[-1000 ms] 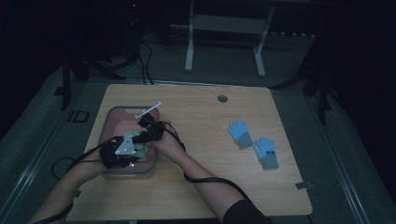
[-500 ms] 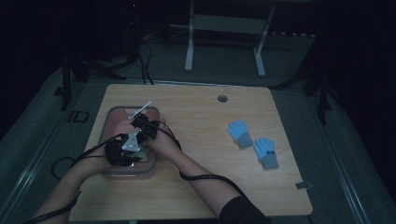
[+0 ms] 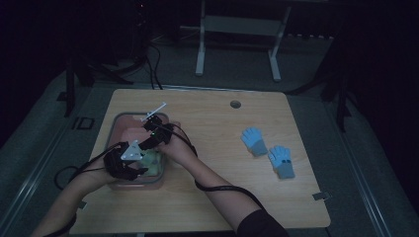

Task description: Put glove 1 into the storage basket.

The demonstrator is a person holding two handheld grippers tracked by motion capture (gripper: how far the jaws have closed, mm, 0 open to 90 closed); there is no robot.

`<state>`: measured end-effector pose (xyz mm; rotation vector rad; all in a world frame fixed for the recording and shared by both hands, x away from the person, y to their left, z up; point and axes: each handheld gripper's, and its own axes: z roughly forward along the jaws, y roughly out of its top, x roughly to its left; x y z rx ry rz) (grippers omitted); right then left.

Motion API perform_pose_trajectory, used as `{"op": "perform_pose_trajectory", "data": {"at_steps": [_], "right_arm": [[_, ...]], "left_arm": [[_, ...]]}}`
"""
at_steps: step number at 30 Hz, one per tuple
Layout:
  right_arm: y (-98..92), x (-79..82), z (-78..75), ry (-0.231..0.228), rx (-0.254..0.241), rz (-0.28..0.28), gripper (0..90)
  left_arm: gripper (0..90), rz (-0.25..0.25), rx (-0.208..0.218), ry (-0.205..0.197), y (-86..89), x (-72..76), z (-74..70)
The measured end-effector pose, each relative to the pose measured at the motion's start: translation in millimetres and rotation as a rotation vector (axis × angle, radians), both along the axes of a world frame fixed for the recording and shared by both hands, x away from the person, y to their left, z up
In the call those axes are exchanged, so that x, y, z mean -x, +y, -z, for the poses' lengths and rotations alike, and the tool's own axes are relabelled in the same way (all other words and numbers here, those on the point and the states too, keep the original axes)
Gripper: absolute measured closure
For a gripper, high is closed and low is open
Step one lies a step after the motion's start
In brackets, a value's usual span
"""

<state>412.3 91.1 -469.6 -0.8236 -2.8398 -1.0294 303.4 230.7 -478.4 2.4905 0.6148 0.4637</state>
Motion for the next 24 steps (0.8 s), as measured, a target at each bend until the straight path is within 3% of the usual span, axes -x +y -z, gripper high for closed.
{"op": "perform_pose_trajectory", "data": {"at_steps": [4,12,18,24], "right_arm": [[-13.9,4.8,-9.1,0.015,-0.046,-0.012,38.8],[-45.4,18.3,-17.5,0.018,-0.099,-0.032,41.3],[-69.8,24.2,-14.6,0.018,-0.09,-0.03,41.5],[-97.2,27.3,-12.4,-0.013,-0.07,-0.02,39.9]], "left_arm": [[46.9,-0.044,0.032,-0.001,-2.5,4.1,-7.1],[46.8,-0.025,0.055,0.007,-18.9,9.3,-15.1],[46.7,-0.028,0.083,0.001,-28.3,9.6,-19.5],[45.3,-0.013,0.12,0.003,-46.7,14.0,-22.9]]}}
